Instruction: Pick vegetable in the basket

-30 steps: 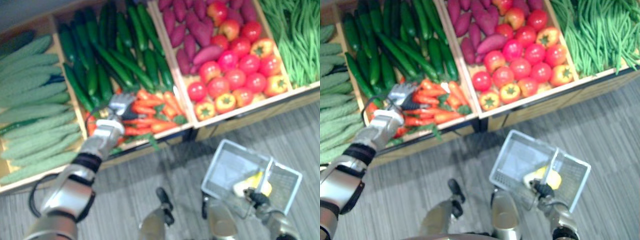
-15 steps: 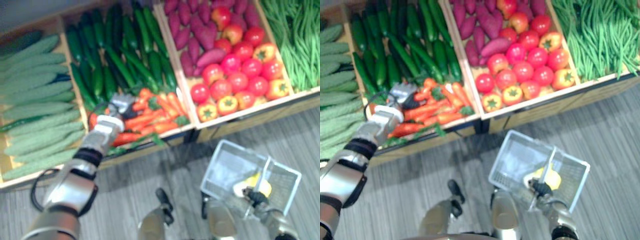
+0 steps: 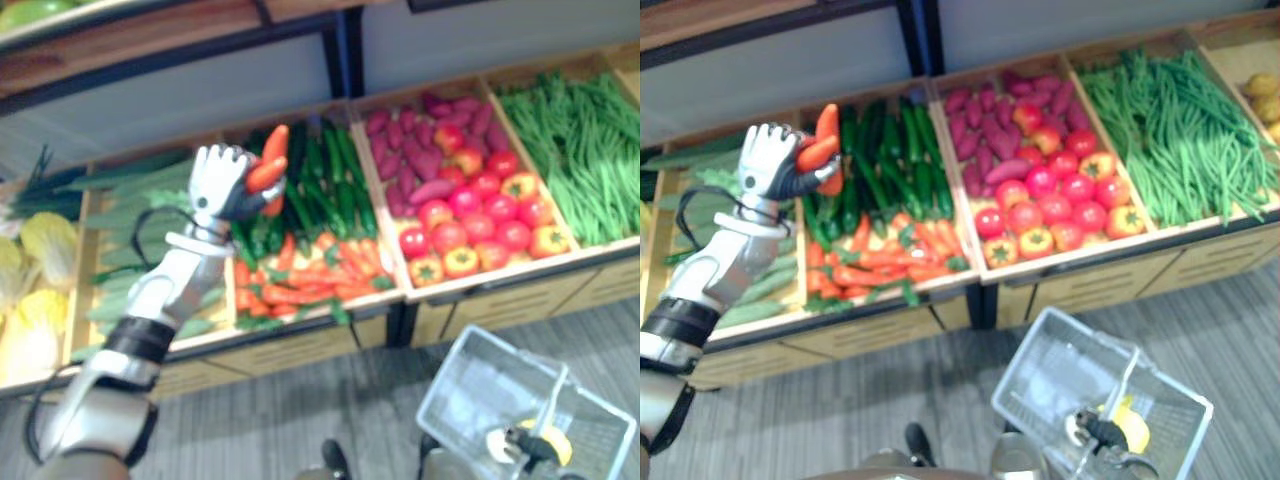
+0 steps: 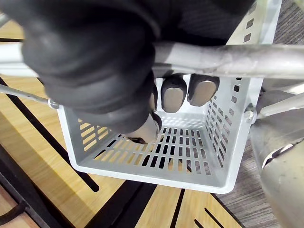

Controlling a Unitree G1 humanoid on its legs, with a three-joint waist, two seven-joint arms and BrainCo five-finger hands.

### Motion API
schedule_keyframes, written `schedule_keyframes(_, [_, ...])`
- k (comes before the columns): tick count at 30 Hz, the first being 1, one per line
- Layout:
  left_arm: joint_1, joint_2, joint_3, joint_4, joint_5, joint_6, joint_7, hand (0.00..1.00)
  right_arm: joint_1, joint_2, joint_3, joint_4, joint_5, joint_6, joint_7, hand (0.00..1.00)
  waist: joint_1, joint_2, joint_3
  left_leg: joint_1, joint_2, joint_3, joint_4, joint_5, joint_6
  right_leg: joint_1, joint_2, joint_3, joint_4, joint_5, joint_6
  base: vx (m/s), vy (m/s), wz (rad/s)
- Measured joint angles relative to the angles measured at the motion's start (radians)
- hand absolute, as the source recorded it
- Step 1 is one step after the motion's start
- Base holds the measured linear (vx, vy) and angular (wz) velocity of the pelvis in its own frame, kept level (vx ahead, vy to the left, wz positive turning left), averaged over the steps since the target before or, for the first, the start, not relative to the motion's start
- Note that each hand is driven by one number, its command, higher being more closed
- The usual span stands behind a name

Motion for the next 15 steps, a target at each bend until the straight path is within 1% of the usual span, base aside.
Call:
schedule_keyframes(2, [0.024, 0.0, 0.001, -0.01, -0.015, -0.013, 0.0, 1.0, 0.01, 0.002, 0.0, 0.002, -0.003, -0.002, 0.008, 1.0, 0.004, -0.002, -0.017, 0.008, -0.002, -0.008, -0.027, 0.018, 0.002, 0.0, 0.003, -0.002, -0.004, 0.002, 0.002, -0.09, -0.005, 0.07])
schedule_keyframes(3, [0.043, 0.0, 0.001, -0.019, -0.037, -0.026, 0.0, 1.0, 0.018, 0.006, 0.0, 0.002, -0.003, -0.008, 0.016, 1.0, 0.003, -0.006, -0.027, 0.012, -0.002, -0.01, -0.036, 0.026, 0.003, 0.001, 0.006, -0.003, -0.006, 0.002, 0.002, -0.07, -0.003, 0.05])
schedule_keyframes(4, [0.056, 0.0, 0.002, -0.033, -0.055, -0.028, -0.004, 1.0, 0.021, 0.008, 0.0, 0.002, -0.003, -0.015, 0.02, 1.0, 0.004, -0.009, -0.029, 0.012, -0.002, -0.01, -0.036, 0.027, 0.003, 0.0, 0.008, -0.003, -0.008, 0.002, 0.002, -0.06, -0.005, 0.0])
schedule_keyframes(5, [0.084, -0.002, 0.004, -0.068, -0.078, -0.037, -0.009, 1.0, 0.026, 0.013, 0.003, 0.002, -0.002, -0.024, 0.03, 1.0, 0.005, -0.016, -0.035, 0.012, 0.001, -0.009, -0.036, 0.027, 0.003, 0.0, 0.011, 0.001, -0.018, 0.003, 0.002, -0.06, -0.007, -0.07])
schedule_keyframes(7, [0.144, -0.01, 0.01, -0.138, -0.112, -0.059, -0.021, 1.0, 0.026, 0.017, 0.028, -0.002, 0.01, -0.03, 0.033, 1.0, 0.006, -0.029, -0.045, 0.013, 0.004, 0.002, -0.033, 0.024, 0.002, -0.005, 0.018, 0.024, -0.024, 0.005, 0.005, -0.02, 0.001, -0.26])
schedule_keyframes(8, [0.202, -0.03, 0.019, -0.198, -0.132, -0.067, -0.03, 1.0, 0.021, 0.016, 0.072, -0.013, 0.015, -0.03, 0.032, 1.0, 0.01, -0.04, -0.045, 0.002, 0.009, 0.009, 0.023, -0.009, -0.001, -0.009, 0.03, 0.066, -0.03, 0.017, 0.003, 0.03, -0.003, -0.54])
schedule_keyframes(9, [0.241, -0.045, 0.036, -0.231, -0.133, -0.066, -0.037, 1.0, 0.015, 0.013, 0.106, -0.021, 0.022, -0.029, 0.03, 1.0, 0.013, -0.046, -0.047, -0.017, 0.018, 0.0, 0.087, -0.041, 0.005, -0.012, 0.034, 0.099, -0.035, 0.025, 0.001, 0.04, -0.045, -1.2])
schedule_keyframes(10, [0.321, -0.074, 0.062, -0.288, -0.156, -0.068, -0.051, 1.0, 0.0, 0.004, 0.187, -0.048, 0.036, -0.028, 0.026, 1.0, 0.035, -0.057, -0.05, -0.065, 0.03, -0.104, 0.224, -0.097, 0.042, -0.021, 0.047, 0.177, -0.043, 0.042, -0.006, 0.04, -0.066, -1.92])
schedule_keyframes(11, [0.393, -0.108, 0.075, -0.335, -0.175, -0.064, -0.063, 1.0, -0.02, -0.012, 0.259, -0.083, 0.051, -0.028, 0.025, 1.0, 0.07, -0.056, -0.054, -0.099, 0.015, -0.252, 0.308, -0.17, 0.039, -0.026, 0.052, 0.268, -0.056, 0.067, -0.005, 0.03, -0.02, -2.24])
schedule_keyframes(12, [0.425, -0.123, 0.077, -0.36, -0.182, -0.067, -0.07, 1.0, -0.03, -0.022, 0.285, -0.089, 0.055, -0.028, 0.021, 1.0, 0.082, -0.05, -0.055, -0.095, 0.006, -0.309, 0.326, -0.192, 0.031, -0.035, 0.065, 0.309, -0.055, 0.076, -0.002, 0.0, 0.078, -2.36])
schedule_keyframes(13, [0.47, -0.199, 0.07, -0.4, -0.202, -0.088, -0.1, 1.0, -0.023, -0.026, 0.328, -0.126, 0.068, -0.014, -0.01, 1.0, 0.077, -0.018, -0.082, -0.076, 0.022, -0.335, 0.323, -0.248, -0.001, -0.057, 0.106, 0.371, -0.051, 0.091, 0.012, 0.0, 0.105, -1.48])
schedule_keyframes(14, [0.472, -0.228, 0.067, -0.408, -0.204, -0.097, -0.112, 1.0, -0.017, -0.02, 0.332, -0.141, 0.088, -0.013, -0.02, 1.0, 0.063, -0.017, -0.082, -0.066, 0.022, -0.325, 0.314, -0.26, -0.006, -0.063, 0.107, 0.382, -0.051, 0.098, 0.017, 0.0, 0.127, -1.06])
schedule_keyframes(15, [0.471, -0.25, 0.062, -0.411, -0.209, -0.107, -0.126, 1.0, -0.011, -0.012, 0.341, -0.161, 0.104, -0.011, -0.033, 1.0, 0.057, -0.023, -0.079, -0.06, 0.019, -0.307, 0.302, -0.265, -0.007, -0.075, 0.105, 0.396, -0.046, 0.102, 0.023, -0.03, 0.127, -0.7])
